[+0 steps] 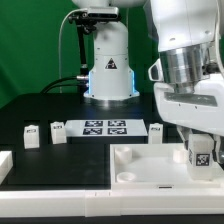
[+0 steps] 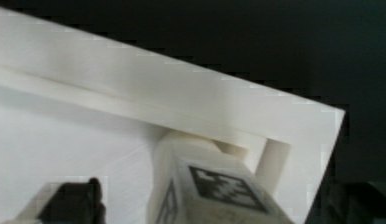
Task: Assemble one leg
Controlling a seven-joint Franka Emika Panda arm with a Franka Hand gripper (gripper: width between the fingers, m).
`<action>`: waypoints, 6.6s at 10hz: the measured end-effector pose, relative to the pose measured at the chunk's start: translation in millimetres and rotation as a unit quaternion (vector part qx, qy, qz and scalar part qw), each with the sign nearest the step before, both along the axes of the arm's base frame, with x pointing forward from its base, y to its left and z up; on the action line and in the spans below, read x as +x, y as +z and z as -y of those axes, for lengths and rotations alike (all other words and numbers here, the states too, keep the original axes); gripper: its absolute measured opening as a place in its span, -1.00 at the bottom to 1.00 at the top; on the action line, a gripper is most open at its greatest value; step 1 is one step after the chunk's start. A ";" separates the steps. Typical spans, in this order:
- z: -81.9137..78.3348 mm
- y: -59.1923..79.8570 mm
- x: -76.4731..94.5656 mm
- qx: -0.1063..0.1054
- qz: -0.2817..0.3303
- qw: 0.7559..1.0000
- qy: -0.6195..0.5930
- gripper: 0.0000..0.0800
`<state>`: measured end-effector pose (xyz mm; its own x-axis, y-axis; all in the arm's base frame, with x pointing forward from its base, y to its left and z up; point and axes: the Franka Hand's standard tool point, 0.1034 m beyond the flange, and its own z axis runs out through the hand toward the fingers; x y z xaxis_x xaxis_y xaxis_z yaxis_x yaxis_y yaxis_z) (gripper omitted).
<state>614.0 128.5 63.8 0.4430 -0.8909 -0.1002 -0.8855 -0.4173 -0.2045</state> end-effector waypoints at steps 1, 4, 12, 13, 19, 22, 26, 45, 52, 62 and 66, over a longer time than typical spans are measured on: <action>0.6 -0.4 0.0 -0.014 0.015 0.996 0.082 0.60; 3.4 -3.5 -0.7 -0.051 0.041 0.963 0.262 0.62; 7.1 -6.3 -2.2 -0.118 0.079 0.828 0.542 0.32; 7.1 -6.3 -2.2 -0.118 0.078 0.828 0.542 -0.02; 10.6 -6.4 -1.6 -0.114 0.073 0.857 0.497 -0.31; 10.0 -7.0 -2.3 -0.090 0.051 0.951 0.291 -0.31; 4.8 -8.2 -5.3 -0.036 0.006 0.999 -0.012 -0.31; 5.4 5.0 16.5 -0.141 0.063 0.690 0.707 0.62; 6.1 4.4 16.4 -0.141 0.063 0.689 0.708 -0.27; 12.7 3.8 12.6 -0.087 0.004 0.987 0.138 -0.27; 10.4 3.8 10.8 -0.061 -0.020 0.996 -0.054 -0.27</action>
Offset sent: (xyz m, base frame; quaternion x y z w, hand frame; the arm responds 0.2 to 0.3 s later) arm 0.0037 -0.0093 -0.0031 -0.0362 0.0248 -0.2906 0.9558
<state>624.8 118.0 67.6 0.3409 -0.9401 -0.0034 -0.9333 -0.3380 -0.1209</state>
